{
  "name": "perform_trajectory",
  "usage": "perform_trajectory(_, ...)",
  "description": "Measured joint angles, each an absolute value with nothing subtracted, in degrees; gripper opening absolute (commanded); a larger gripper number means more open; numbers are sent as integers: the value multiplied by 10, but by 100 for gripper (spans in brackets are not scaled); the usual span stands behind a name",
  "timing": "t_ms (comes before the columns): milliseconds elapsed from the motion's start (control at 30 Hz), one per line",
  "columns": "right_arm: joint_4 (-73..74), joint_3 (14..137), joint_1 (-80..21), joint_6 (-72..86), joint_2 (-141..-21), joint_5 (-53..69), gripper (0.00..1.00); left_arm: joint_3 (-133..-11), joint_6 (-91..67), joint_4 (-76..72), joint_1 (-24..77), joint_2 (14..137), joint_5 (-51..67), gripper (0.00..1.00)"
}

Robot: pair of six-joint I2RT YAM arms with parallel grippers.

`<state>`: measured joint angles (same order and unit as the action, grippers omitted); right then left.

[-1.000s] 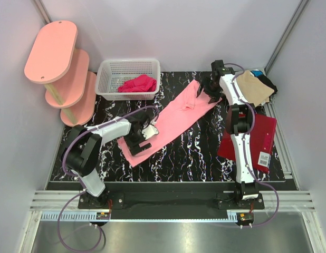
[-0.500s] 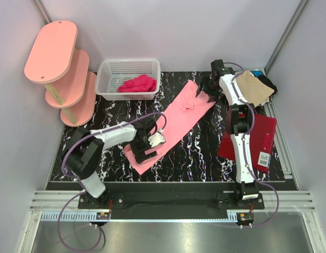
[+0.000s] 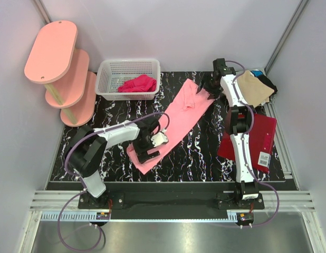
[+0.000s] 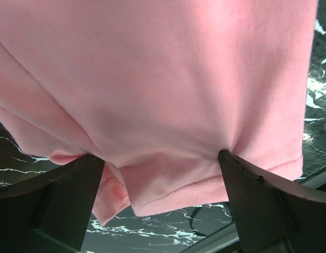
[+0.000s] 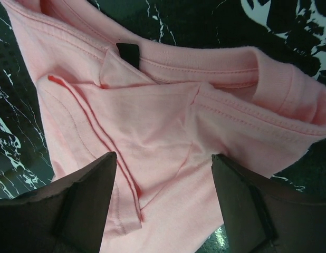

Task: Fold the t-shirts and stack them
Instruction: Rotate the tshirt 30 degrees, then grab the bottom of the folded rectangular tshirt with right arm

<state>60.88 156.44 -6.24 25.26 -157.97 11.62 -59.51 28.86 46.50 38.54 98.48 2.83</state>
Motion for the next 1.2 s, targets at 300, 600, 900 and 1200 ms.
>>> perform_trajectory(300, 575, 1564, -52, 252, -1580, 115, 80, -558, 279, 464, 300, 899, 25, 99)
perform_trajectory(600, 563, 1564, -55, 251, -1573, 114, 80, -528, 263, 510, 291, 808, 30, 99)
perform_trajectory(900, 558, 1495, -166, 196, -1397, -3, 84, -645, 251, 517, 74, 707, 65, 99)
perform_trajectory(1200, 539, 1283, -535, 120, -1213, -243, 83, -661, 258, 519, -240, 763, 199, 99)
